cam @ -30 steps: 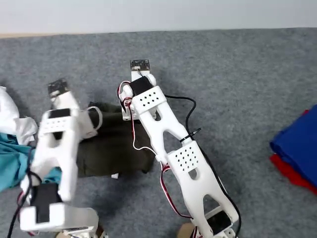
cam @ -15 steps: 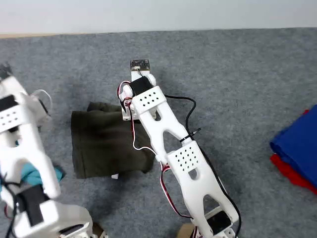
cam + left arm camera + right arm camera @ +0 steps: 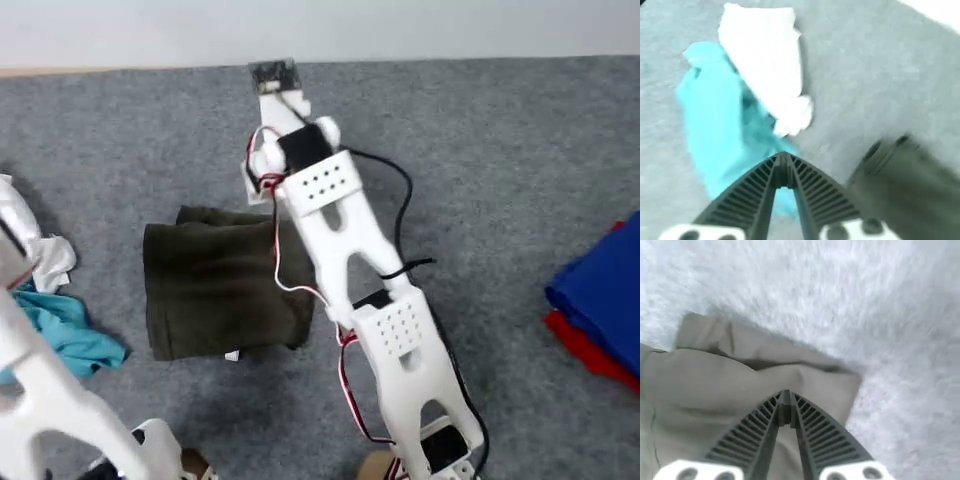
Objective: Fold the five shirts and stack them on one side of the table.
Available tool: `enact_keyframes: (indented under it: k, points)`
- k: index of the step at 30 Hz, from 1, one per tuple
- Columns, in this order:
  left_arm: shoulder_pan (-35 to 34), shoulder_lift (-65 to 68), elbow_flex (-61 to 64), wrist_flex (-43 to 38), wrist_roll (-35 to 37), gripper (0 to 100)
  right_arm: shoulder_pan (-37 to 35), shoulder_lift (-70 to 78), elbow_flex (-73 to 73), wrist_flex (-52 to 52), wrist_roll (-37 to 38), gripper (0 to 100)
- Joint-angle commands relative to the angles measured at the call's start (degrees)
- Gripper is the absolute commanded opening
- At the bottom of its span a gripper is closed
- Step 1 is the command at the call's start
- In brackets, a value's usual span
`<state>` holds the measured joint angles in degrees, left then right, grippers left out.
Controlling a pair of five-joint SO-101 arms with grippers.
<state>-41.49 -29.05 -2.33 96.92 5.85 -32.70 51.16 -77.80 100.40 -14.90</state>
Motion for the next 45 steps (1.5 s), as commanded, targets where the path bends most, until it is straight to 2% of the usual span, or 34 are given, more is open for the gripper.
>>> enact_keyframes:
  k: [1, 4, 9, 13, 15, 20, 30, 37, 45]
  points:
    - [-5.4, -3.9, 0.0, 3.3, -10.2, 0, 0.8, -9.1, 0.8, 2.3, 4.7, 1.0]
    - [-10.9, -5.9, 5.8, 3.2, -14.1, 0, 0.9, -14.1, 8.8, 2.3, 11.5, 1.0]
    - [-17.8, -11.2, 17.2, 3.1, -22.4, 0, 1.6, -20.0, 23.6, 1.8, 28.6, 1.5]
    - [-19.9, -18.3, 23.1, 3.1, -26.7, 0, 2.5, -18.2, 27.6, 1.6, 39.2, 1.9]
    - [-19.6, -22.9, 26.2, 3.1, -27.2, 0, 2.9, -15.3, 27.9, 1.6, 42.5, 5.5]
    - [-19.5, -35.7, 33.2, 3.1, -28.7, 0, 3.0, -8.6, 27.7, 1.4, 52.0, 22.4]
    - [-19.9, -61.3, 42.4, -0.4, -30.3, 0, 1.6, -2.9, 21.7, -3.0, 60.4, 23.5]
    - [-20.0, -74.4, 52.5, -3.3, -30.2, 0, 1.2, 0.0, 16.5, -5.5, 61.2, 23.5]
    - [-20.0, -75.0, 54.0, -3.4, -30.2, 0, 0.2, 4.2, 15.8, -8.2, 61.3, 23.5]
